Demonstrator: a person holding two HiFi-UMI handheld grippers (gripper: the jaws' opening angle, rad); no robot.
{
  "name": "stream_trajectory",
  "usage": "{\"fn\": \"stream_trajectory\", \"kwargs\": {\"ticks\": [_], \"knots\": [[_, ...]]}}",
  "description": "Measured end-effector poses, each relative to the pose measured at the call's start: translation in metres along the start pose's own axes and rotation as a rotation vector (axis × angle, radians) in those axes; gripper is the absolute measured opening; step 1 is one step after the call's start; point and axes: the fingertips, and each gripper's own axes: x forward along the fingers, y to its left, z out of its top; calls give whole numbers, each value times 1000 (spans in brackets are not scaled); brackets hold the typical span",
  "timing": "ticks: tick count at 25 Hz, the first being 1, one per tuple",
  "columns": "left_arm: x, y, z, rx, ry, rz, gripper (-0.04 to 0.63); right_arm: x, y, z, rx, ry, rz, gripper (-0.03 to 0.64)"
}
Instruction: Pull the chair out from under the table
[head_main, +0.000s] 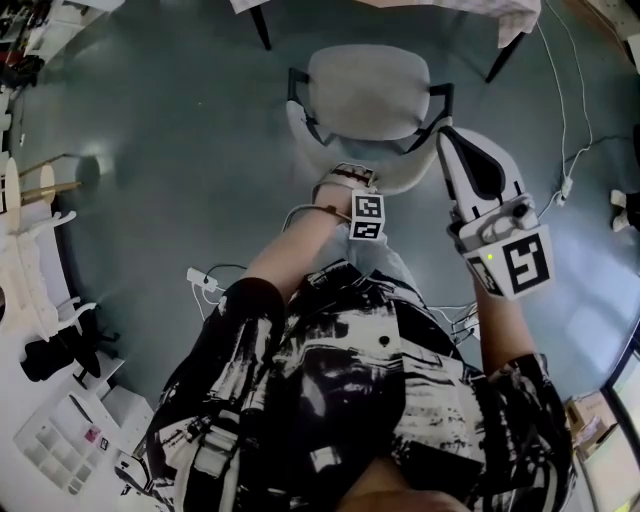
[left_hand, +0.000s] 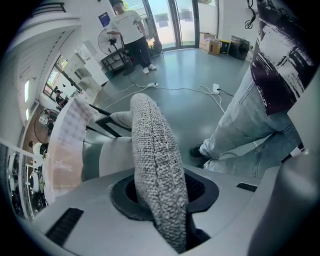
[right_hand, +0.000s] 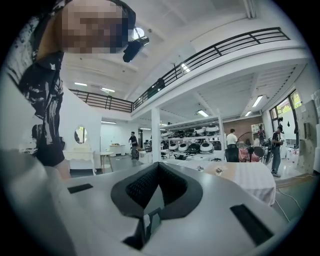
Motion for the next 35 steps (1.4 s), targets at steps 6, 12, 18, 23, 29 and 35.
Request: {"fn": "stream_trajectory", "kwargs": {"ticks": [6, 12, 18, 23, 29, 35], "knots": [[-31, 3, -15, -85, -58, 7, 130, -1, 0, 10, -10, -3, -24, 0], [-138, 22, -82, -267, -140, 129, 88, -2, 8, 25, -30, -7, -77, 0], [-314, 119, -126, -704, -443, 462, 30, 6, 21, 55, -68, -26, -97, 0], [-457, 185, -99, -802, -857, 609, 21, 18, 28, 94, -113, -73, -107, 0], [-542, 217, -88, -767, -1035, 683, 14, 26, 41, 135, -164, -137, -108, 0], [-581, 229, -85, -742, -1099, 711, 14, 29, 54, 163, -196, -179, -112, 0]]}}
